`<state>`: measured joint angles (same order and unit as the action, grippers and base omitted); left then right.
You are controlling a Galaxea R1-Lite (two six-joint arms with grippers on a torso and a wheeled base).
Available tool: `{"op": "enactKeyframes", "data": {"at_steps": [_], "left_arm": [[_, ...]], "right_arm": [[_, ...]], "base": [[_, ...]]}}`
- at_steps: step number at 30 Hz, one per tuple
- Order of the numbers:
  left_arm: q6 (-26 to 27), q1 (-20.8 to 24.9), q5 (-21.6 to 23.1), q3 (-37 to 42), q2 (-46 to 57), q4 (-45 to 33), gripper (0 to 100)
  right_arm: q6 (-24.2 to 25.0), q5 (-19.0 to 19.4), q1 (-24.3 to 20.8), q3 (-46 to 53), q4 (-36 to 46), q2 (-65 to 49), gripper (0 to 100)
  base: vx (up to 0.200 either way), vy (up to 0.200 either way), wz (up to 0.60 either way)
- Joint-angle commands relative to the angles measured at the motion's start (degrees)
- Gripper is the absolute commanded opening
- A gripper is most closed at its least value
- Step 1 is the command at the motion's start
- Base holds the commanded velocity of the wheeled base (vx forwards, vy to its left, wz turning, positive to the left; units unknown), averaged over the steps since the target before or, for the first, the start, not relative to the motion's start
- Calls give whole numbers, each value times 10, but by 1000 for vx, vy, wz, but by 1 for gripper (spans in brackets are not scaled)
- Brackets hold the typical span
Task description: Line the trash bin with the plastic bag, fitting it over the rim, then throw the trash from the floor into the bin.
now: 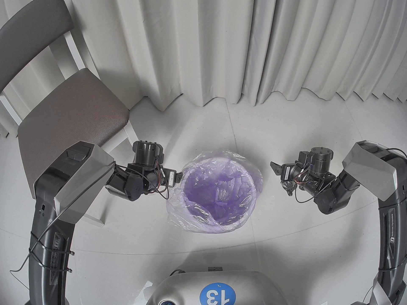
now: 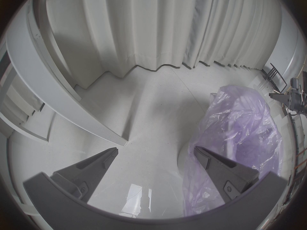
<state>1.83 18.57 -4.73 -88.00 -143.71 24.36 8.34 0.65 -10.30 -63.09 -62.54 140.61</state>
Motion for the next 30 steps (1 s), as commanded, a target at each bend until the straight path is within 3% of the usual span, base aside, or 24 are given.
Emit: {"op": "enactKeyframes", "data": {"at_steps": [1,7,19,30], "left_arm": [[-9,4,0,-2,-8,3,100],[-15,6,0,8,15,0,100],[-9,2,-1,6,14,-5,100],[19,-2,-3,-40,-19,-81,100]], "right_arm": [[19,2,-17,-23,6,4,100],[61,4,-39,-59,50,25,100],[61,18,-42,-122,84,107,100],[60,45,-42,-246,234,147,100]], "base": [[0,0,0],[0,0,0],[0,0,0],[0,0,0]]}}
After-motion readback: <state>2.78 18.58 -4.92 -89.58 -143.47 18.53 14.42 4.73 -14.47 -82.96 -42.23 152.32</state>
